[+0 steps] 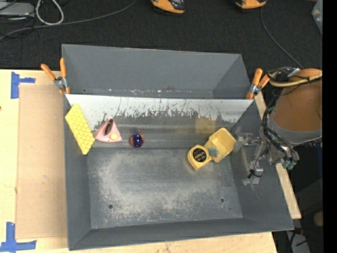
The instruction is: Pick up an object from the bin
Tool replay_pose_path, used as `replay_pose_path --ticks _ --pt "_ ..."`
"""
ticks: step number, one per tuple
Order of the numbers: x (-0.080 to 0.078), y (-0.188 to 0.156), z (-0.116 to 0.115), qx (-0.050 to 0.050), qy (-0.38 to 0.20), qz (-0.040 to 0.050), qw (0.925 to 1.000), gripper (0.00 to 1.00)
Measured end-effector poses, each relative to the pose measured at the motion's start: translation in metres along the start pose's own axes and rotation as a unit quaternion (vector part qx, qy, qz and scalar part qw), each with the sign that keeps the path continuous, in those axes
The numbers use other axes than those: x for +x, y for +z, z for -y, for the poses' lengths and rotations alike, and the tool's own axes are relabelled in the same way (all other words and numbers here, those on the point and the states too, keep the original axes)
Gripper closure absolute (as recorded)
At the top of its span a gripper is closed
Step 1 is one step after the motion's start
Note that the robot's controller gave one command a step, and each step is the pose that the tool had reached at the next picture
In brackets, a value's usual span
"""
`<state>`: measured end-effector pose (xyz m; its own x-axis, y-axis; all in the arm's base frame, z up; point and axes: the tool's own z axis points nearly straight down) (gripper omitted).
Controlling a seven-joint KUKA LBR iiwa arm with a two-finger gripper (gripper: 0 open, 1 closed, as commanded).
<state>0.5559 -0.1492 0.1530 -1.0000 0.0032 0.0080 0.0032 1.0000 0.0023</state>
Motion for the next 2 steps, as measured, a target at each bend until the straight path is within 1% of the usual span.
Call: replay_pose_path --ticks 1,2 --pt "-0.002 -0.004 -0.001 0.001 -0.002 0.0034 1.0 0.0" --pt "-0.054 0.067 0.0 0.001 -0.063 0.0061 0.998 0.0"
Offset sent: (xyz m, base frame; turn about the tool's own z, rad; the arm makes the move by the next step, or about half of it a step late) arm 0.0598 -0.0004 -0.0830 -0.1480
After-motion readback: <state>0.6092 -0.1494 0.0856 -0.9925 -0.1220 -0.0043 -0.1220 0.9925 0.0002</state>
